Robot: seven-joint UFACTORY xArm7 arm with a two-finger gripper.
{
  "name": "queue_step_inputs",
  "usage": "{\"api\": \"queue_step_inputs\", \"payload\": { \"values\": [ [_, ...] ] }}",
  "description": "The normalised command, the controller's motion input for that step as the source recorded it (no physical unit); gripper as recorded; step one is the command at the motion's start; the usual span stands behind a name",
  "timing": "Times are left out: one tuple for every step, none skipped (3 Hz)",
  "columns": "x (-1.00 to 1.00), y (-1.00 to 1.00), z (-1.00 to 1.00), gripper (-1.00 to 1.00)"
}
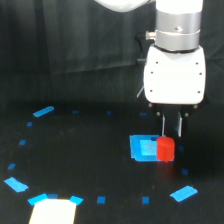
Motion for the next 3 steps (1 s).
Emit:
{"api": "queue_step_inputs", "payload": {
  "values": [
    [0.59, -1.0, 1.0, 1.0],
    [0.85, -0.93, 1.0, 1.0],
    [1.0, -1.0, 1.0, 1.0]
  ]
}}
